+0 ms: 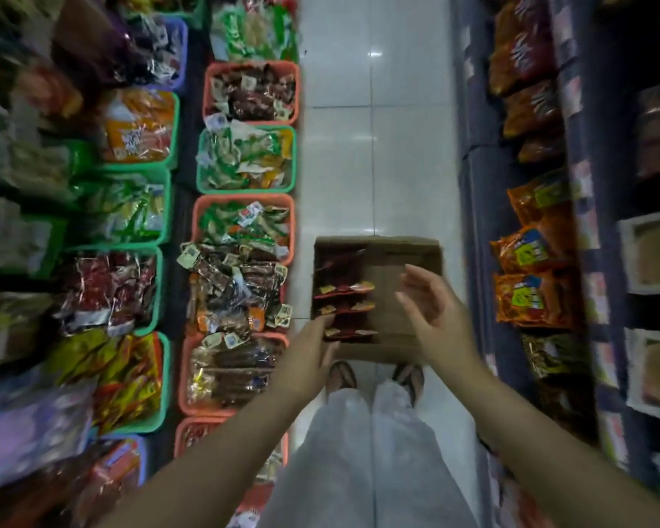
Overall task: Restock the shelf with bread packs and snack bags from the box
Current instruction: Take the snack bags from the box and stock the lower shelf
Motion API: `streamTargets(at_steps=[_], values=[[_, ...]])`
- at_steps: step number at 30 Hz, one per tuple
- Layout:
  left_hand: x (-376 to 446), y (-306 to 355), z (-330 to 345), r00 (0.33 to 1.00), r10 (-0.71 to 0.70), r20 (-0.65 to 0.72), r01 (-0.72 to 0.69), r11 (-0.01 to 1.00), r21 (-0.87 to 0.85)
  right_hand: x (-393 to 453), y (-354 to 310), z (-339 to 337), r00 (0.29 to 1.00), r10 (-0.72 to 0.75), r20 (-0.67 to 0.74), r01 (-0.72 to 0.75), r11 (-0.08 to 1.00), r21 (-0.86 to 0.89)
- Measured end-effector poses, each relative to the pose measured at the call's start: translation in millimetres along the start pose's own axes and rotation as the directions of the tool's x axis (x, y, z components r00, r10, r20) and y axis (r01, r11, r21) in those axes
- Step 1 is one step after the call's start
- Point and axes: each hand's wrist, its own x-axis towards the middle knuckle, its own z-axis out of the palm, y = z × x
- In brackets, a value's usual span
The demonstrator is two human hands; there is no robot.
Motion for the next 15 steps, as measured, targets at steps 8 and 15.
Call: streamTargets(at_steps=[8,15], values=[[87,-85,75,0.997,-0.037,0.073,0.034,0.998,0.043,79,138,41,0.974,0.070,0.216,0.006,0.943,-0.334],[143,-137,127,0.994,-0.080,0.073,0.078,0.997,0.019,127,223,68,0.937,0.097,0.335,0.070,0.888,-0.454]])
